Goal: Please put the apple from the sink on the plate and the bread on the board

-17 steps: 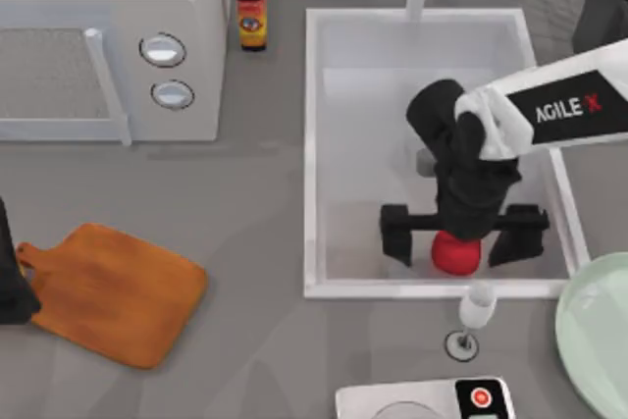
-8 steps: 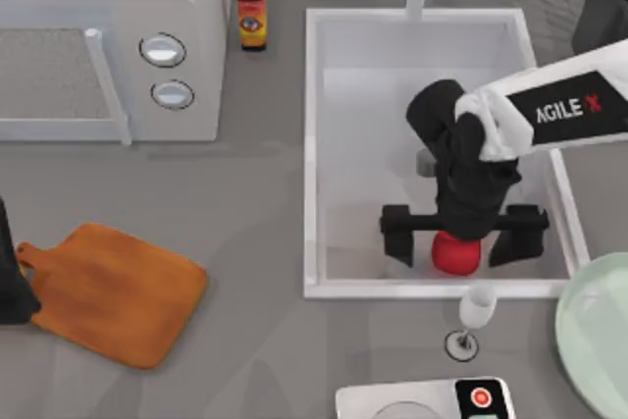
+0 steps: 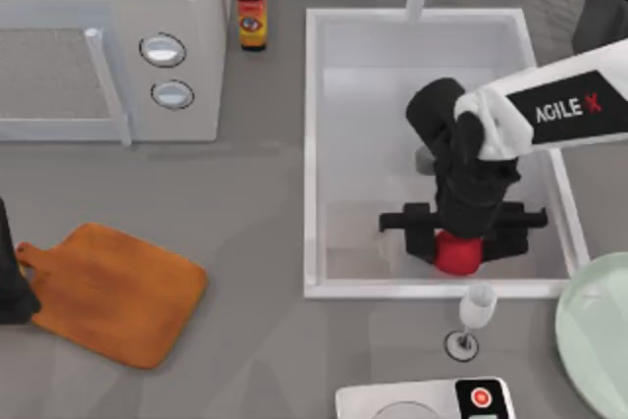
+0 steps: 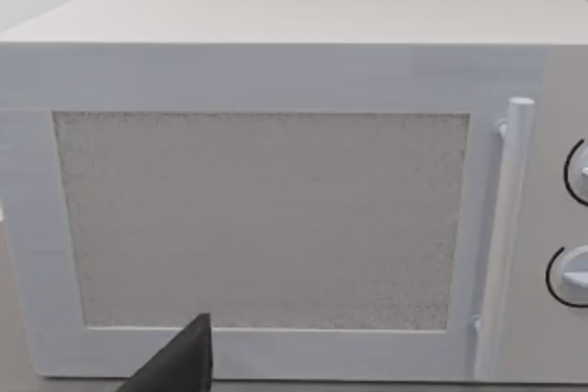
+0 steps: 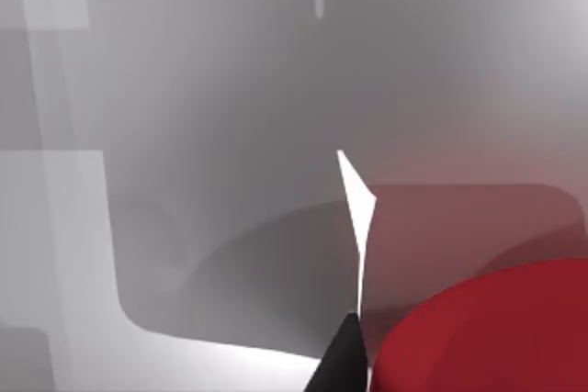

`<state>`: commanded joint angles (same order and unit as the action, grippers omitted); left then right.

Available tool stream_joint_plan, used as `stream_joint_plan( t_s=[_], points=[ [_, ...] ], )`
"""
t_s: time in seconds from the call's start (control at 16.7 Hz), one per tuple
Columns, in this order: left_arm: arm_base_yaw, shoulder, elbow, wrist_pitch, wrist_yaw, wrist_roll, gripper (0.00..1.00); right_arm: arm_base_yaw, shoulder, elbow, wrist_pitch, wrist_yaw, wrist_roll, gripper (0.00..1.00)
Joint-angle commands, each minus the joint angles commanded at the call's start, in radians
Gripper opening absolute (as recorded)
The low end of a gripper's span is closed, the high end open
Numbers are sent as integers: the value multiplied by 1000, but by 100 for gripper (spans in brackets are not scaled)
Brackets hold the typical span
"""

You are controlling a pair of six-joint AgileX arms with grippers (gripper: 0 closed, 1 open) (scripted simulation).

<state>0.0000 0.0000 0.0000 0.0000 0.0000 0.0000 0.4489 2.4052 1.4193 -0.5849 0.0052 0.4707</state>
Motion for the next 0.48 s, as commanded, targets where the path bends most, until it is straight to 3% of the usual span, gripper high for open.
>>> stream_joint_plan(
  t_s=[0.48],
  points=[
    [0, 0, 0, 0, 0, 0, 100, 0, 0, 0, 0, 0, 0, 0]
  ],
)
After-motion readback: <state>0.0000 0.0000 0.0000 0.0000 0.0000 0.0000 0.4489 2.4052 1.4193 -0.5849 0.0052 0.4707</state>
